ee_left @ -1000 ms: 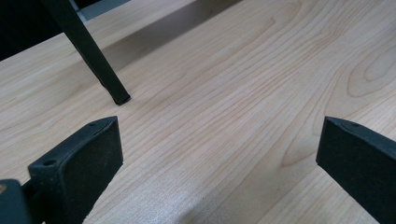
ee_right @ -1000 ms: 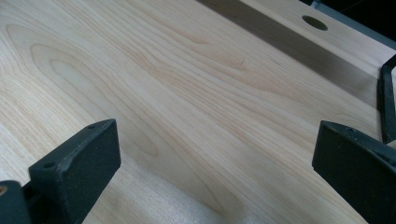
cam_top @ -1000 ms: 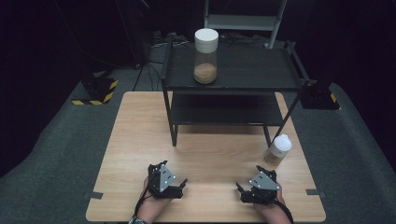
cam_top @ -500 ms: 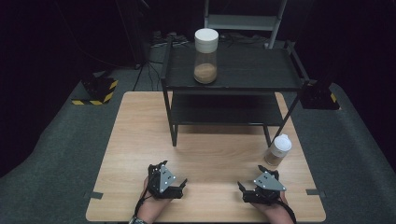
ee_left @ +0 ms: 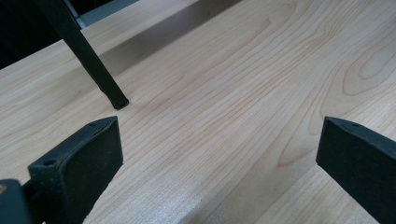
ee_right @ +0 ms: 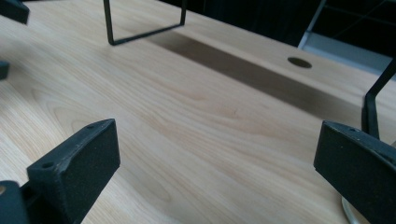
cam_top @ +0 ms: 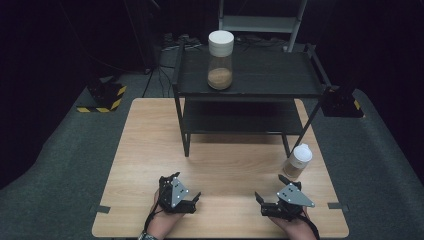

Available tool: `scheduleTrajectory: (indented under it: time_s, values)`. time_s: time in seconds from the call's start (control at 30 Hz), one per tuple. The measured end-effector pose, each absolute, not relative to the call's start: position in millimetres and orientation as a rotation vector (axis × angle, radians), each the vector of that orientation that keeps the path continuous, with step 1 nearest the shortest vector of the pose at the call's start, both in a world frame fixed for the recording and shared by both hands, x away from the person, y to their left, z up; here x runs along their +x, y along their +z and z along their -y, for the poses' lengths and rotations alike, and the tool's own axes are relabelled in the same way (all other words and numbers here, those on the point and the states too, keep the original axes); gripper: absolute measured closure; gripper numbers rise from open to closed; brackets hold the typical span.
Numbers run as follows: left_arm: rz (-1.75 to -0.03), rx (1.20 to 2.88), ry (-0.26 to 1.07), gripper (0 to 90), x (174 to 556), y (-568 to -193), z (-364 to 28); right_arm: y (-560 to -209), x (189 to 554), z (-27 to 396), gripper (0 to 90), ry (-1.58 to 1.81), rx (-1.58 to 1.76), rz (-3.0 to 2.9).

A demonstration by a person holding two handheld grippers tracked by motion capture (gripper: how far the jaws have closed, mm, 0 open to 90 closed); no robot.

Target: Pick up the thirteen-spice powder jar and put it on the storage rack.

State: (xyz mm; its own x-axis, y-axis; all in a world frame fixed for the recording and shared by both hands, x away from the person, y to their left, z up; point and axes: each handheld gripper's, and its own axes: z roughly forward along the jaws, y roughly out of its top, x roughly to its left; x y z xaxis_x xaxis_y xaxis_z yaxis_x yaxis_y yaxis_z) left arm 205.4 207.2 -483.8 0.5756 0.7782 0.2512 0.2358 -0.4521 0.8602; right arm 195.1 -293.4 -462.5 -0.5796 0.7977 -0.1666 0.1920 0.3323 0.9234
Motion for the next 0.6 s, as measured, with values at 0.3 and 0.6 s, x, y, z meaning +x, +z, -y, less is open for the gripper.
scheduleTrajectory:
  time_s: [0.3,0.6]
  values:
    - [-0.806,1.982,0.832,0.8,205,-484,-206,-459,187,295,0.0,1.28,0.852,-1.912]
    - [-0.804,1.984,0.834,0.8,205,-484,-206,-454,181,303,0.0,1.302,0.895,-1.821]
